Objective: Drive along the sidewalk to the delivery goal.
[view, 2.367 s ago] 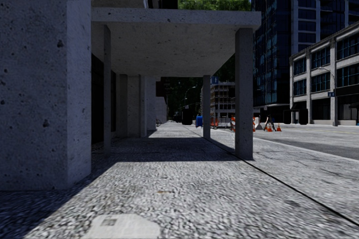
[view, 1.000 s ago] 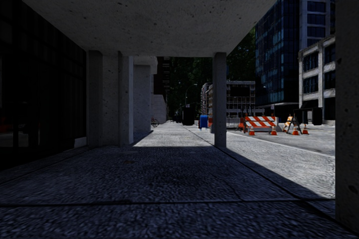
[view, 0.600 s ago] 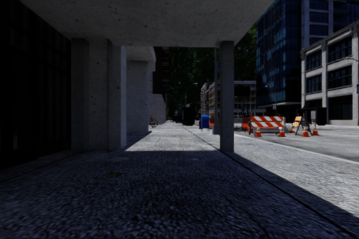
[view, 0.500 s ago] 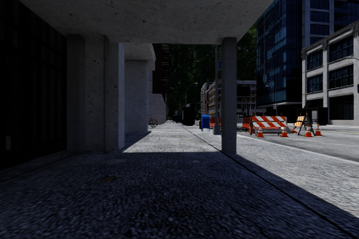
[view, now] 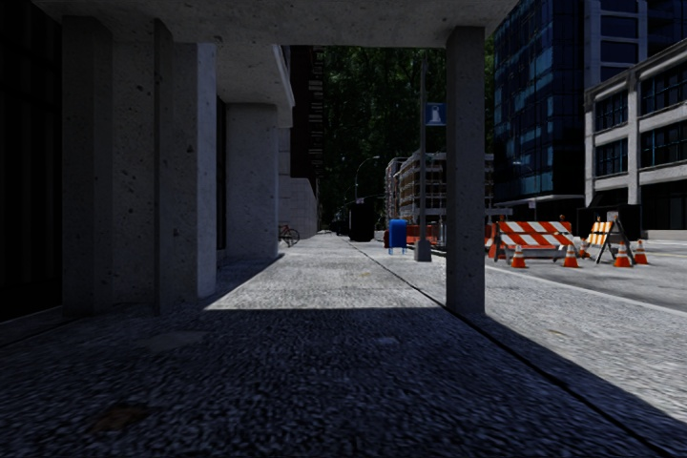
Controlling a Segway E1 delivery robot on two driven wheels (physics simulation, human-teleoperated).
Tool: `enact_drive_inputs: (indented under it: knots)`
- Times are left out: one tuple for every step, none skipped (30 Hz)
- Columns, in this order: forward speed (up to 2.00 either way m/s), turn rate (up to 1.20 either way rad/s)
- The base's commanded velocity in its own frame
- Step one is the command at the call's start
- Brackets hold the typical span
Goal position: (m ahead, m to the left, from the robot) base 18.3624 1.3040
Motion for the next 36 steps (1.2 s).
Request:
enact_drive_inputs:
  knots:
    - [2.0,0.0]
    - [2.0,0.0]
    - [2.0,0.0]
    - [2.0,0.06]
    - [2.0,0.19]
    - [2.0,0.19]
    - [2.0,0.31]
    - [2.0,0.38]
    - [2.0,0.43]
    - [2.0,0.43]
    - [2.0,0.48]
    - [2.0,0.49]
    - [2.0,0.5]
    - [2.0,0.5]
    - [2.0,0.5]
    - [2.0,0.5]
    - [2.0,0.5]
    - [2.0,0.5]
    - [2.0,0.5]
    - [2.0,0.47]
    - [2.0,0.0]
    - [2.0,0.0]
    - [2.0,0.0]
    - [2.0,0.0]
    - [2.0,0.0]
    - [2.0,0.0]
    - [2.0,0.0]
    - [2.0,0.0]
    - [2.0,0.0]
    - [2.0,0.0]
    - [2.0,0.0]
    - [2.0,0.0]
    - [2.0,-0.07]
    - [2.0,-0.07]
    - [2.0,-0.23]
    - [2.0,-0.28]
